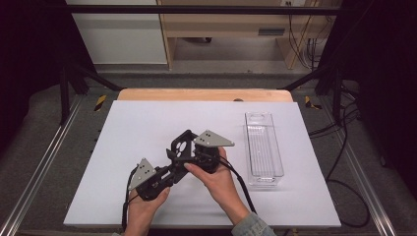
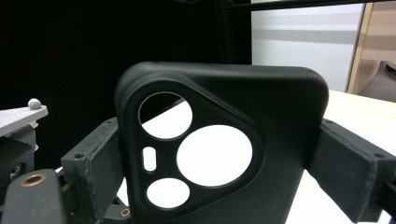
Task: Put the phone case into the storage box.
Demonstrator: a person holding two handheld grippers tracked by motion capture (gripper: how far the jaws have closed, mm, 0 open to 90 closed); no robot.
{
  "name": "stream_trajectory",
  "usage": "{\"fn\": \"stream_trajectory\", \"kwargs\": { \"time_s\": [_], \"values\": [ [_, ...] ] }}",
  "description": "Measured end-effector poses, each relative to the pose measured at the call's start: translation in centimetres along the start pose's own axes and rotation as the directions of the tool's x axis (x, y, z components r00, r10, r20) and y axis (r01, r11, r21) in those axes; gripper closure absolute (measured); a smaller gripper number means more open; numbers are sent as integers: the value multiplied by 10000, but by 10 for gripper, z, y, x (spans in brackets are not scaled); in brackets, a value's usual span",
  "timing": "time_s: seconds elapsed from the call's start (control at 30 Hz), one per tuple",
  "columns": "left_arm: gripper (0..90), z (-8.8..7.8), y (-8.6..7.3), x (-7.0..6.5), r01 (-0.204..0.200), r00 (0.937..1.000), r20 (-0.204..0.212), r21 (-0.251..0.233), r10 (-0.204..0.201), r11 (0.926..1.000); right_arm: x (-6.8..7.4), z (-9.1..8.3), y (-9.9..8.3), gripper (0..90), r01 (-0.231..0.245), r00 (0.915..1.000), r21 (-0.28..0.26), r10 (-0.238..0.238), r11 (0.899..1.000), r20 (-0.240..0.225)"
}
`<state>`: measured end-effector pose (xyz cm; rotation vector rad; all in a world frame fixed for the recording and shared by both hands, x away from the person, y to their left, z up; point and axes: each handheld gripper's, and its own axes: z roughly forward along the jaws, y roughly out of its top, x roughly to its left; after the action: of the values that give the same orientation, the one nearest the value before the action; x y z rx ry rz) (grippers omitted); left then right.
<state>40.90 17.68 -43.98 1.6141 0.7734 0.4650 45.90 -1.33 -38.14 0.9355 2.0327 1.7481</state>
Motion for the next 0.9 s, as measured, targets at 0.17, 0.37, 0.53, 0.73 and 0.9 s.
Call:
{"fn": "stream_trajectory", "kwargs": {
  "time_s": [0.17,0.37,0.53,0.73,0.9],
  "values": [
    [802,-1,0,0,0,10000,-67,-3,0,10000,0,1,0,122,-68,10000,-18,68,10000,-19],
    [802,0,0,0,52,10000,-24,-29,-52,10000,-1,0,0,125,-107,9999,9,107,9999,-25],
    [802,0,-1,0,-27,10000,-53,3,27,10000,-2,0,0,129,-155,9998,74,155,9999,-90],
    [802,1,-1,0,-22,10000,-36,39,23,10000,-3,0,0,132,-213,9997,144,214,9997,-91],
    [801,1,-1,1,-54,10000,-51,74,55,10000,-2,0,0,133,-202,9998,196,203,9996,-21]
  ]
}}
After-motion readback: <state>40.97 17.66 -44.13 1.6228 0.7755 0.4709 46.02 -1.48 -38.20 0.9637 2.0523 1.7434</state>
